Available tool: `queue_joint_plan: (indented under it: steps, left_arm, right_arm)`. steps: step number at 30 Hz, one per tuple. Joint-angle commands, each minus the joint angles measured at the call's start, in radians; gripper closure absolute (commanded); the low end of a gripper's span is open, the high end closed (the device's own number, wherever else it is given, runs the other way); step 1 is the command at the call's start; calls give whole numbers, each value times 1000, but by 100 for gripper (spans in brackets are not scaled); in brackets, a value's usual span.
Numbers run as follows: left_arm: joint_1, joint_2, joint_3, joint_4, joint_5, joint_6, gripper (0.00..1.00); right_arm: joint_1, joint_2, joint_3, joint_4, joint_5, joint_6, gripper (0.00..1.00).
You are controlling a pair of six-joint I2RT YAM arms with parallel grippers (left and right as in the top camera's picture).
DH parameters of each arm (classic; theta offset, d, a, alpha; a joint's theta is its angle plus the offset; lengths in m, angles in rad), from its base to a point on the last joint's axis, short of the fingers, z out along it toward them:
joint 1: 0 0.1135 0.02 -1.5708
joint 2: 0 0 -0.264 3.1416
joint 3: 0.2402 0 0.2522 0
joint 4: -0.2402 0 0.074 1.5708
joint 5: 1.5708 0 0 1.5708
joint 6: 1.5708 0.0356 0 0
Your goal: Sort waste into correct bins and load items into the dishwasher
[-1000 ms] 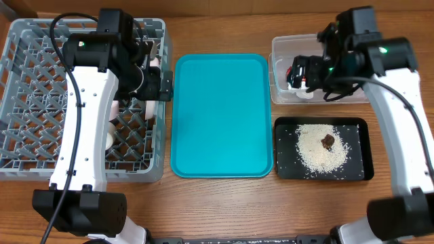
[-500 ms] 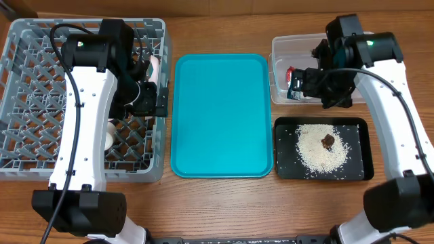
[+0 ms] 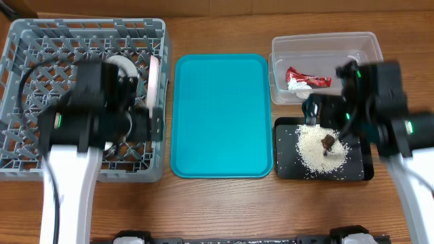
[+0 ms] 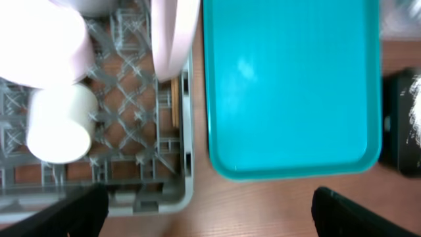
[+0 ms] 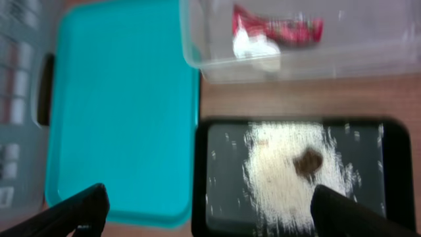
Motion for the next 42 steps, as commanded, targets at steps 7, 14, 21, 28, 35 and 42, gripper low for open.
queue_joint_plan:
  steps: [7, 14, 21, 28, 35, 42]
  left_arm:
    - [2, -444, -350, 224, -5, 16, 0]
    - [2, -491, -382, 216, -6, 16, 0]
    - [2, -487, -382, 201, -6, 16, 0]
    - [2, -487, -382, 201, -6, 16, 0]
    - [2, -487, -382, 201, -6, 16, 0]
    - [2, -487, -382, 201, -6, 16, 0]
  right_arm:
    - [-3, -359, -171, 51, 85, -1, 0]
    - [-3, -390, -171, 26, 85, -1, 0]
    - [-3, -379, -171, 12, 85, -1, 0]
    - [-3, -378, -171, 12, 85, -1, 0]
    - [-3, -378, -171, 12, 85, -1, 0]
    - [-3, -373, -171, 7, 112, -2, 0]
